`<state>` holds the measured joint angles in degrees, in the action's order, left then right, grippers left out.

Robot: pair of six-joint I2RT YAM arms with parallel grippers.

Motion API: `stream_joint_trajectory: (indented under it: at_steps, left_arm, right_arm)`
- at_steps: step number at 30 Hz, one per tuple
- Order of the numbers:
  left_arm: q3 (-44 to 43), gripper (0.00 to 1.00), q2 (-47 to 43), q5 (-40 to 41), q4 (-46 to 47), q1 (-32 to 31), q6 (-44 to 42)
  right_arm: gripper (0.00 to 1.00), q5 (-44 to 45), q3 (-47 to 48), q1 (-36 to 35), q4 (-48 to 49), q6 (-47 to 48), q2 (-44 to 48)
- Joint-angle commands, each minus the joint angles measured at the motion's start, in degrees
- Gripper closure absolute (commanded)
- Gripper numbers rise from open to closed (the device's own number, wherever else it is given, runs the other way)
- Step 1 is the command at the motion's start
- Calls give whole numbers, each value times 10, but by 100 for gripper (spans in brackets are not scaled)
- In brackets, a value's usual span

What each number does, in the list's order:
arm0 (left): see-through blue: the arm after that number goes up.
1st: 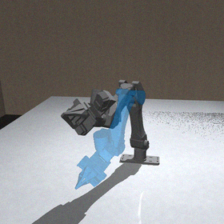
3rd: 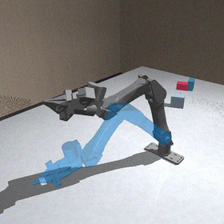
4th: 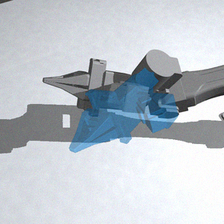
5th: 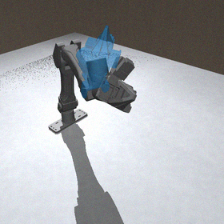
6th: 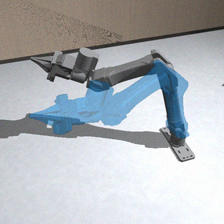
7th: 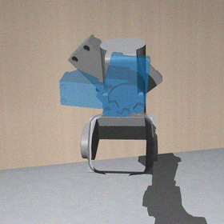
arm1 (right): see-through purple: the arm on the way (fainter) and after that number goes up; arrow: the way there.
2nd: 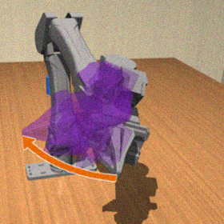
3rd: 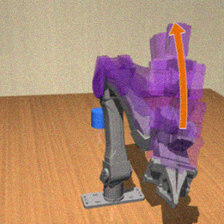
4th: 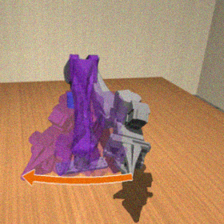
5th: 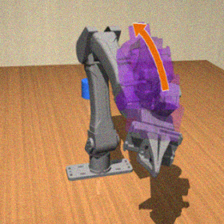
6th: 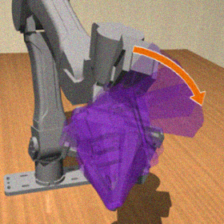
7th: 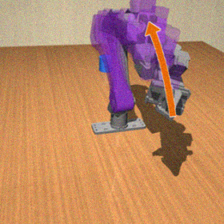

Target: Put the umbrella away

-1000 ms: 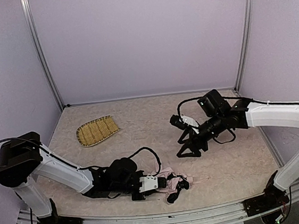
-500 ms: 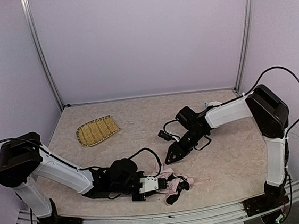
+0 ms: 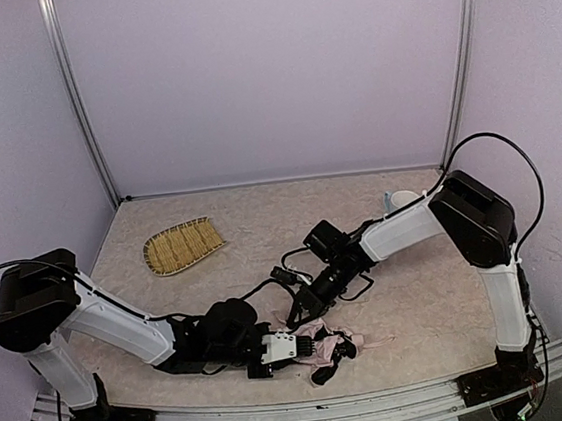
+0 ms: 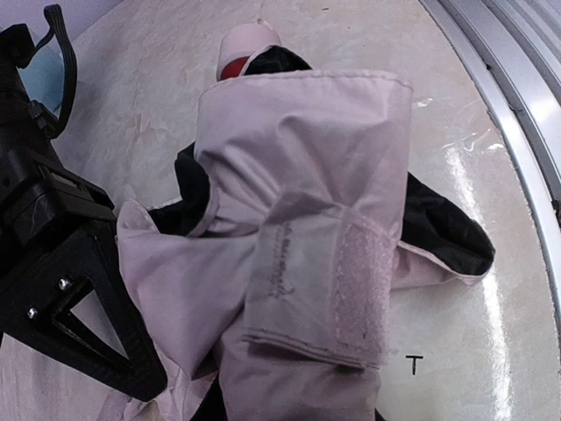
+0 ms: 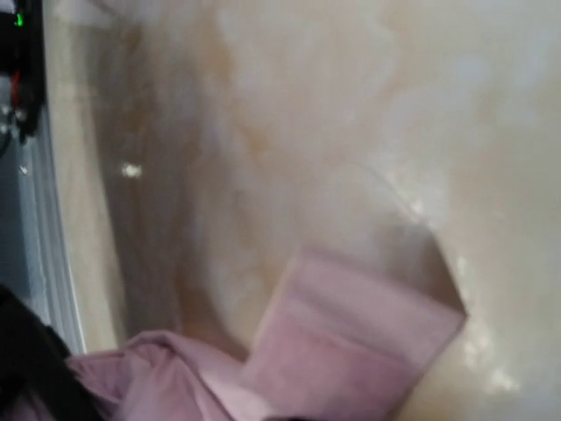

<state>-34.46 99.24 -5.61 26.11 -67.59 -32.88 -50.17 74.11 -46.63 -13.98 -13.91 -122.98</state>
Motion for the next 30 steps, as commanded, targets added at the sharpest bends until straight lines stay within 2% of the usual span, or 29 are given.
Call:
stream_joint_trajectory:
  at_steps: [1, 5, 13, 21, 26, 30]
  left_arm:
    - [29, 97, 14, -33, -101, -6, 6]
    - [28, 97, 1, -44, -112, -6, 15]
    - [38, 97, -14, -59, -113, -5, 20]
    - [23, 100, 0, -110, -127, 12, 21]
    - [8, 100, 18, -178, -117, 67, 73]
    - [12, 100, 21, -227, -81, 100, 118]
  right_arm:
    - [100, -50, 4, 0, 50, -24, -5]
    - [100, -75, -1, 26, 90, -34, 32]
    - [100, -62, -29, 80, 143, -17, 123]
    - [100, -70, -69, 81, 190, -3, 173]
    - [100, -72, -115, 69, 231, 34, 220]
    - [100, -64, -194, 36, 280, 80, 281]
